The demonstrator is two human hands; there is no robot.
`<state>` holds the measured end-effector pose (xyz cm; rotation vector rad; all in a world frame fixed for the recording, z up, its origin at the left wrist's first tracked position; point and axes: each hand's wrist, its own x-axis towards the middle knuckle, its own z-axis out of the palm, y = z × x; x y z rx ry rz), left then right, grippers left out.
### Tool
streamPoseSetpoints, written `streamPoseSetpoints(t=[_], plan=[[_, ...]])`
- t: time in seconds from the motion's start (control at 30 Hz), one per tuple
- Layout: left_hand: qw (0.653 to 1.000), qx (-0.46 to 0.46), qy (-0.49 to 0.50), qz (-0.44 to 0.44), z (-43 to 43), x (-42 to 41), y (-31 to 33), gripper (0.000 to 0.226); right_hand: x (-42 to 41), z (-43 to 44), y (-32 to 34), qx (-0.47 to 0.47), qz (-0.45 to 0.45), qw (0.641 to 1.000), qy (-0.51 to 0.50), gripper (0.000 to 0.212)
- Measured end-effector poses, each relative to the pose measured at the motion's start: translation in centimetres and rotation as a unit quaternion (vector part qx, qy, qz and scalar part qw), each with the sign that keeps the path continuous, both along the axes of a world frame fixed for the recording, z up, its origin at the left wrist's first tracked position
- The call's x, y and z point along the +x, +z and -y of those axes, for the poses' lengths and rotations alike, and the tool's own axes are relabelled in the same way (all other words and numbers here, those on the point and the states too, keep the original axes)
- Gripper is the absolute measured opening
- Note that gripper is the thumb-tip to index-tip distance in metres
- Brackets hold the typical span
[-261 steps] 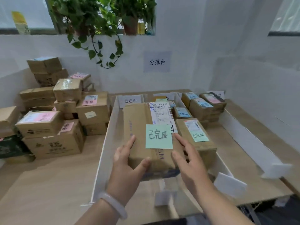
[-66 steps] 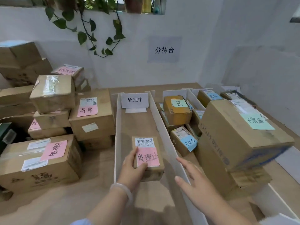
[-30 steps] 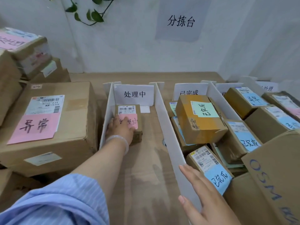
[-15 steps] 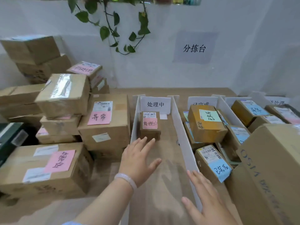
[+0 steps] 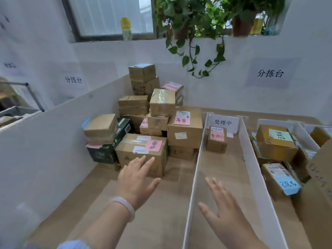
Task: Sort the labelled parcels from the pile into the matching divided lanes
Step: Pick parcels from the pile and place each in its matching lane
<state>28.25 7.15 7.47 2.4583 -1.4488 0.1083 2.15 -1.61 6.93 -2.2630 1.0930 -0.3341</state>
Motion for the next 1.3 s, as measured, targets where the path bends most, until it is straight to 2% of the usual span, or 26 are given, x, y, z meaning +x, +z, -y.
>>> streamPoseSetpoints(t=[0.17,0.27,0.37,0.53,0.7,0.9,0.97,1.03,1.2,1.3], plan=[[0.998,-0.026,0.052,-0.018,-4.5,5.3,1.3,0.089,5.4,-2.5,1.0,-0.023,-0.003,0.999,0.045,0.068],[0.996,-0.039,0.066,-0.048,-5.7,9.0,1.7,0.081,9.6,-2.5,1.9,-0.024,0.007,0.998,0.061,0.062],[0.992,-0.054,0.084,-0.078,-6.2,13.7,1.7,0.069,15.0,-2.5,2.8,-0.025,0.016,0.998,0.06,0.064],[0.984,-0.059,0.087,-0.144,-5.6,23.2,1.6,0.069,26.2,-3.0,4.1,-0.004,-0.007,0.997,0.071,0.067],[0.962,-0.121,0.092,-0.228,-3.6,29.7,1.0,0.079,36.1,-1.8,4.6,0.007,-0.001,0.999,0.035,0.067],[0.924,-0.147,0.078,-0.344,0.2,33.3,0.8,0.085,44.1,0.9,2.8,0.055,-0.02,0.998,0.008,0.075],[0.888,-0.174,0.071,-0.42,1.6,34.0,1.0,0.084,45.7,1.7,2.8,0.103,-0.004,0.995,0.001,0.076],[0.863,-0.208,0.068,-0.455,2.5,34.3,1.0,0.08,46.7,2.3,2.7,0.163,0.032,0.986,0.006,0.08],[0.86,-0.228,0.073,-0.451,3.3,34.1,1.6,0.074,46.3,2.1,2.2,0.217,0.114,0.969,0.011,0.081],[0.876,-0.195,0.032,-0.44,3.7,33.5,3.4,0.088,45.1,1.6,2.5,0.2,0.187,0.962,-0.002,0.079]])
